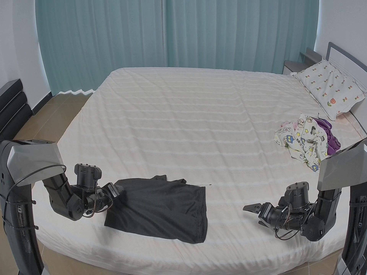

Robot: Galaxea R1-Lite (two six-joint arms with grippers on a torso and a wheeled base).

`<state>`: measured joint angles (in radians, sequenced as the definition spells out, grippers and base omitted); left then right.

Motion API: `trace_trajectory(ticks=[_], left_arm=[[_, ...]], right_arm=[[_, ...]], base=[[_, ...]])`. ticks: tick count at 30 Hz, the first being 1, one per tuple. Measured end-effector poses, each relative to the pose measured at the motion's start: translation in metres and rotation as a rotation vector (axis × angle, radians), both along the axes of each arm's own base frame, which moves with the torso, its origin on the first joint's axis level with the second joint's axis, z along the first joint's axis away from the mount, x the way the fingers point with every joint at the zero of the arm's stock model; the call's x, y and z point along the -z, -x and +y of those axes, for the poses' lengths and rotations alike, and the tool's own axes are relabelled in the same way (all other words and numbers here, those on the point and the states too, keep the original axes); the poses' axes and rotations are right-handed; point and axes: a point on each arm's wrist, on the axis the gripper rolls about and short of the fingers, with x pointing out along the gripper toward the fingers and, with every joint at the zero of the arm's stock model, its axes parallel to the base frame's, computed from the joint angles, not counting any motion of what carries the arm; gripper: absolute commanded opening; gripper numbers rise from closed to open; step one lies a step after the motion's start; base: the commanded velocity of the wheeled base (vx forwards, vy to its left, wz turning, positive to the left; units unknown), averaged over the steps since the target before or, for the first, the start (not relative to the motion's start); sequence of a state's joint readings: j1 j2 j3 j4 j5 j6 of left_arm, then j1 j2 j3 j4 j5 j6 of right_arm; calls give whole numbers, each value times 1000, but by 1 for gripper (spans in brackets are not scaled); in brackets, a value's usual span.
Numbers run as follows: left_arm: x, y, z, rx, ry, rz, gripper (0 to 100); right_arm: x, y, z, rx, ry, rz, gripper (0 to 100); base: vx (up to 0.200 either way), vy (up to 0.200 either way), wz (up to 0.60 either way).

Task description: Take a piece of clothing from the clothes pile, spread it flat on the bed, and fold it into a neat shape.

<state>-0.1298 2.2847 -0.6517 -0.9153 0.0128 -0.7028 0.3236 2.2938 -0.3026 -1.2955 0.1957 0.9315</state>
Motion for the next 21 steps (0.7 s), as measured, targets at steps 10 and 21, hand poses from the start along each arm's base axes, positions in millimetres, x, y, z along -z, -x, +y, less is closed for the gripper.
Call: trace_trajectory(ticks=[10,21], left_arm=[[-9,18,29,-55,168,27,100],[-16,25,47,-99,193,-10,100]], right_arm=[[-5,-14,14,-1,10,-62,100],[-10,-43,40,-14,46,-87,100]], base=[[0,0,0],[0,127,0]])
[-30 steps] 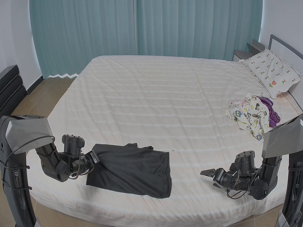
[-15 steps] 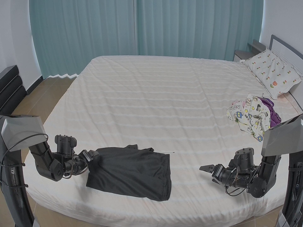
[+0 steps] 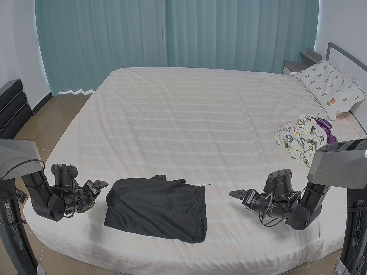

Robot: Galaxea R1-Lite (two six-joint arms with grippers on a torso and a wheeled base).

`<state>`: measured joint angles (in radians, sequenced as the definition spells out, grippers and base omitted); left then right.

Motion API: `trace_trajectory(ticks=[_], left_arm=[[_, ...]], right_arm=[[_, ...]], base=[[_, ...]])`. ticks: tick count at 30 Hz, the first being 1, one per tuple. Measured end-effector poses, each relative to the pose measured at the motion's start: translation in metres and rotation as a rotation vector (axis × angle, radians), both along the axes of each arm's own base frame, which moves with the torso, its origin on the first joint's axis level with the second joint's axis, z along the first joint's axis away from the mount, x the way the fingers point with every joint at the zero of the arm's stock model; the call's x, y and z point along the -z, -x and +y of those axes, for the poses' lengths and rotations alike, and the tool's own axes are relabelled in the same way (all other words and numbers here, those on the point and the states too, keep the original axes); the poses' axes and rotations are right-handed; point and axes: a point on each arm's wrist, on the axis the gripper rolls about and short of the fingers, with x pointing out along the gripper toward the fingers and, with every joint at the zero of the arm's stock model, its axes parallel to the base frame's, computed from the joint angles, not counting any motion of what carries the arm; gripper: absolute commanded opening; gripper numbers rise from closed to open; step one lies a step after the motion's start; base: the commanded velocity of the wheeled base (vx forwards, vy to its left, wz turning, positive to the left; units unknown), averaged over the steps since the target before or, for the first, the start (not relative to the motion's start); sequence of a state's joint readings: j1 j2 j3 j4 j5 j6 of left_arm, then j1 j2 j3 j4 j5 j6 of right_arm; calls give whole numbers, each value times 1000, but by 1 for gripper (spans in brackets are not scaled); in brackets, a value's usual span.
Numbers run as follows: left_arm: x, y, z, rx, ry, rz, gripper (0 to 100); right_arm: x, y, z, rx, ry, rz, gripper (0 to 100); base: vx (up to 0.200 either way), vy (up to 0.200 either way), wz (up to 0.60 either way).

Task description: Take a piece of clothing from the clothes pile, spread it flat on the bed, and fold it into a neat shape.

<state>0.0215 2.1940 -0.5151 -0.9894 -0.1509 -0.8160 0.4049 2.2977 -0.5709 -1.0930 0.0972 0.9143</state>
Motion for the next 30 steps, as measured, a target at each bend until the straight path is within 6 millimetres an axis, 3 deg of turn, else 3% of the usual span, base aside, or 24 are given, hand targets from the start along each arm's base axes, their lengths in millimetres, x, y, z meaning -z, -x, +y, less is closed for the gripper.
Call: trace_trajectory(ticks=[8,15,26,27,30], left_arm=[[-1,-1,8,-19,8,-5,100],[0,0,14,-30,14,-4,100],[5,-1,15,-33,16,11,100],[6,-1,15,-33,16,12,100],[6,-1,15,-35,15,14,100]], right_arm=[[-5,-33,27,-33,18,-47,100],[6,-58,50,-89,69,-85,100],[24,-73,54,-94,120,-103,100],[24,-75,54,-89,122,-106,0],[27,-80,56,-84,126,-111,0]], base=[[0,200,0],[0,0,0],[0,0,0],[0,0,0],[0,0,0]])
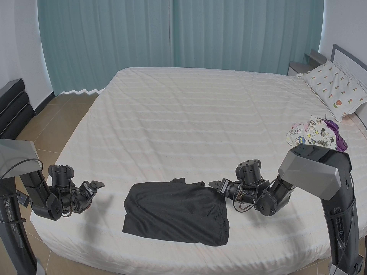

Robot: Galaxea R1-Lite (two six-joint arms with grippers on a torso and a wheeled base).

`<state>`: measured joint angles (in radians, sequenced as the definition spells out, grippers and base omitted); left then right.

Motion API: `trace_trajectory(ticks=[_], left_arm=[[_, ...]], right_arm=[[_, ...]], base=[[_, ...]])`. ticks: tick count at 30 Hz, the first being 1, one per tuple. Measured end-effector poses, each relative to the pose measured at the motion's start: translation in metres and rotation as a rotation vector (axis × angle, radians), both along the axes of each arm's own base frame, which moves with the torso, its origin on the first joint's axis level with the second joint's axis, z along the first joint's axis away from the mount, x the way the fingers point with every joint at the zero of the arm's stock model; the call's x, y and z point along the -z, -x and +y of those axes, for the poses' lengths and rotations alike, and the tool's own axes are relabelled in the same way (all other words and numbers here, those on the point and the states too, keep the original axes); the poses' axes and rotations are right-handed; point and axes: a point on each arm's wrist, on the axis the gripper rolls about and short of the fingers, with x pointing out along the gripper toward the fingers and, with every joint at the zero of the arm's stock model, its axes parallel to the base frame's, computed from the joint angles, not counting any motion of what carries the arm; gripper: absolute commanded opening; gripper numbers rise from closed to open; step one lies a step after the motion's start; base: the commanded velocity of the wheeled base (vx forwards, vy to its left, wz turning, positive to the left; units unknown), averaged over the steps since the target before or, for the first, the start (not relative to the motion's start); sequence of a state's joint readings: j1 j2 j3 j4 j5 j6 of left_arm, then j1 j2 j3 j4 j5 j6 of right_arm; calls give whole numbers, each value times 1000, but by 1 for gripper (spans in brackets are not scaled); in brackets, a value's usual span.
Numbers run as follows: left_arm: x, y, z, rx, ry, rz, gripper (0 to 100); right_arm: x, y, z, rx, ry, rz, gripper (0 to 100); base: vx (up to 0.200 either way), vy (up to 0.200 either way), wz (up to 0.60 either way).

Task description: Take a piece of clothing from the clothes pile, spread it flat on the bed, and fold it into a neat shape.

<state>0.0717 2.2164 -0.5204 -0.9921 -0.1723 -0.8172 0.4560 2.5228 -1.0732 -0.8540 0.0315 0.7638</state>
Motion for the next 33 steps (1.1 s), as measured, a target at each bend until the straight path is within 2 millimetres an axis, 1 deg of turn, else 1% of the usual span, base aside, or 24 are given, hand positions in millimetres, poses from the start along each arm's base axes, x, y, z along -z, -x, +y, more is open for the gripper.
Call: trace_trajectory(ticks=[5,12,20,33], left_arm=[[0,0,0,0,0,1,100],[1,1,-1,-4,10,8,100],[3,1,-2,-6,13,15,100],[5,1,-3,-9,9,22,100]], right_arm=[[5,-4,2,2,3,7,0],[7,-6,2,26,-12,8,0],[4,-17,-13,125,-2,-20,0],[3,-23,-16,151,3,-29,0]], base=[[0,0,0],[0,0,0],[0,0,0],[0,0,0]])
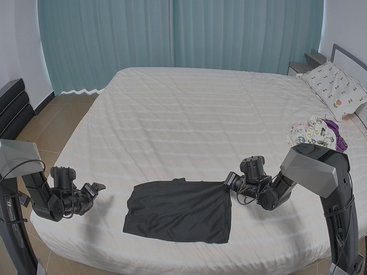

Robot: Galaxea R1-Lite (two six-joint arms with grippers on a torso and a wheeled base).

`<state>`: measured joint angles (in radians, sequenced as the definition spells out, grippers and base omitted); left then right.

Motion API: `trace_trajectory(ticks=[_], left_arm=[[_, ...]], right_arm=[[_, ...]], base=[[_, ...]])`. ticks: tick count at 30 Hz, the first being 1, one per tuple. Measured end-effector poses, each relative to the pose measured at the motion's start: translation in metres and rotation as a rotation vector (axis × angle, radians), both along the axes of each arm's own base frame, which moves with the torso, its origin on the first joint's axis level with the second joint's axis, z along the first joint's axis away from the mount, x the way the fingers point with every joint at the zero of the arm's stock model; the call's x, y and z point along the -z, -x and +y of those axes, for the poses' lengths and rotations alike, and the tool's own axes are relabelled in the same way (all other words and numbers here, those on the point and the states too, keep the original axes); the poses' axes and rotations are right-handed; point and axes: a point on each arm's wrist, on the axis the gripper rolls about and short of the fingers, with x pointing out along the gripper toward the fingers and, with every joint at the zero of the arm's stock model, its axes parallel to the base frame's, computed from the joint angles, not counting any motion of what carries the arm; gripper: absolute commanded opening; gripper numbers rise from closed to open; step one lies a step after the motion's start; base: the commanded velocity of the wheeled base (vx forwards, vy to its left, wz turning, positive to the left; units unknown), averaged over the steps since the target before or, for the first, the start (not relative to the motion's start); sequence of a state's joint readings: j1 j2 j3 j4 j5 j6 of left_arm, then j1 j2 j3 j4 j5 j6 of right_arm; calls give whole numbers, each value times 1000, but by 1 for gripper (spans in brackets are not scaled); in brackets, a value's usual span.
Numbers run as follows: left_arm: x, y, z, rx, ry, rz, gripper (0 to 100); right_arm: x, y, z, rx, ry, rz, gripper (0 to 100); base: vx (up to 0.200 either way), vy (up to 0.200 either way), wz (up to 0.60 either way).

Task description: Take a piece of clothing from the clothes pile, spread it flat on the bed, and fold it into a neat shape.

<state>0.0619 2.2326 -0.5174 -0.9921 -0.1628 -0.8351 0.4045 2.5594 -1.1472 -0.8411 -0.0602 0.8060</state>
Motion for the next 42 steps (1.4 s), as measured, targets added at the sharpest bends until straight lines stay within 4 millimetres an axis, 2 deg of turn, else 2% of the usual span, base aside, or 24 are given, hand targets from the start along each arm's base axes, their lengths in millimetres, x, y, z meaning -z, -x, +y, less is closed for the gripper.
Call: trace_trajectory(ticks=[2,3,9,13,22,29,38,39,42], left_arm=[[0,0,0,1,0,0,100],[0,0,0,1,0,0,100],[1,0,0,1,-1,2,100],[1,0,0,0,-1,2,100],[1,0,0,2,-1,4,100],[2,1,-1,6,-3,7,100],[3,1,-2,11,-7,10,100],[3,1,-2,11,-7,9,100],[3,1,-2,11,-7,6,100]], right_arm=[[0,-1,0,1,1,1,0],[0,-1,0,1,1,1,100],[1,1,-2,7,9,4,100],[-1,11,-5,3,23,22,100],[-8,62,-9,-159,54,57,100],[-8,104,4,-316,88,86,100],[-6,115,9,-351,102,111,100],[-6,116,9,-353,101,112,0],[-6,117,11,-360,105,118,0]], base=[[0,0,0],[0,0,0],[0,0,0],[0,0,0],[-22,0,0],[-143,0,0],[0,0,0],[0,0,0],[0,0,0]])
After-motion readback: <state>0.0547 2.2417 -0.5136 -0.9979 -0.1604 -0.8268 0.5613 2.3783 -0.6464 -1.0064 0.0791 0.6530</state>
